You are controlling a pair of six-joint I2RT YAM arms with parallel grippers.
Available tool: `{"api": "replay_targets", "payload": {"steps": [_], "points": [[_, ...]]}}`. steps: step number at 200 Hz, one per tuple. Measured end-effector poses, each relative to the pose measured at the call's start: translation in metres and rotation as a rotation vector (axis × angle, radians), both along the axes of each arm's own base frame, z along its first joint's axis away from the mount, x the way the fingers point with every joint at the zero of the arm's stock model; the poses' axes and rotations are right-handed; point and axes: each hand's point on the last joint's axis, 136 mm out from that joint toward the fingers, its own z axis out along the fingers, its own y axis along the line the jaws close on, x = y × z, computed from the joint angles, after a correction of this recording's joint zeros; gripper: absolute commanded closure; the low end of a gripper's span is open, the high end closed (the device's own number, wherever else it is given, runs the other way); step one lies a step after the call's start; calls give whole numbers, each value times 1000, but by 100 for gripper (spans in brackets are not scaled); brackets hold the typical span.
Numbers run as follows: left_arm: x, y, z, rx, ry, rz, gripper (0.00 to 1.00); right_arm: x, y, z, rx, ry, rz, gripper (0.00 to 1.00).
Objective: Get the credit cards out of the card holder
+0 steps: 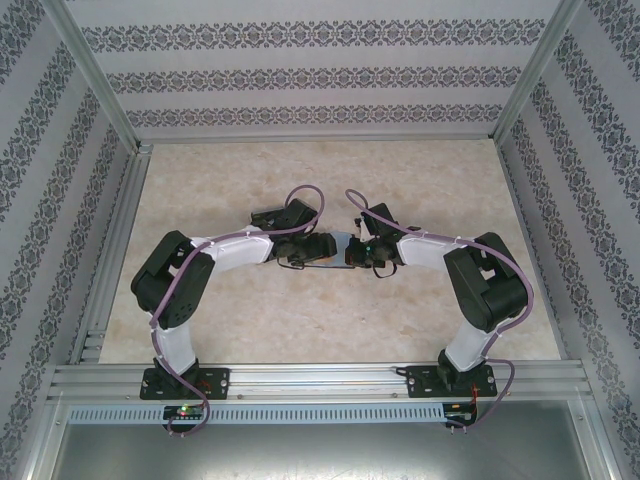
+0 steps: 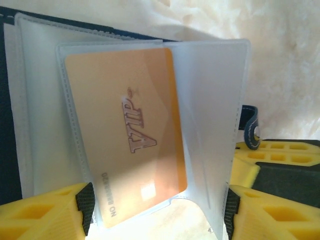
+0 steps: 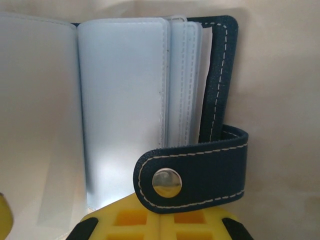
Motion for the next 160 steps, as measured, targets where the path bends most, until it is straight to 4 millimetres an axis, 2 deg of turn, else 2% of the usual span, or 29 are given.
{"api": "replay_targets", "payload": {"steps": [35, 47, 95, 130, 160], "points": [[0, -2, 2, -8, -2, -8, 12, 0, 0, 0, 3, -4, -2, 95], [0, -2, 2, -10, -1, -10, 9, 0, 0, 1, 3, -4, -2, 92], [-1, -8, 5, -41, -2, -27, 14, -9, -6, 3, -4, 13, -8, 89], [3, -25, 19, -121, -28, -67, 18, -10, -14, 15, 10, -5, -41, 89], [10, -54, 35, -192, -58, -115, 19, -11, -27, 27, 24, -31, -88, 87]]}}
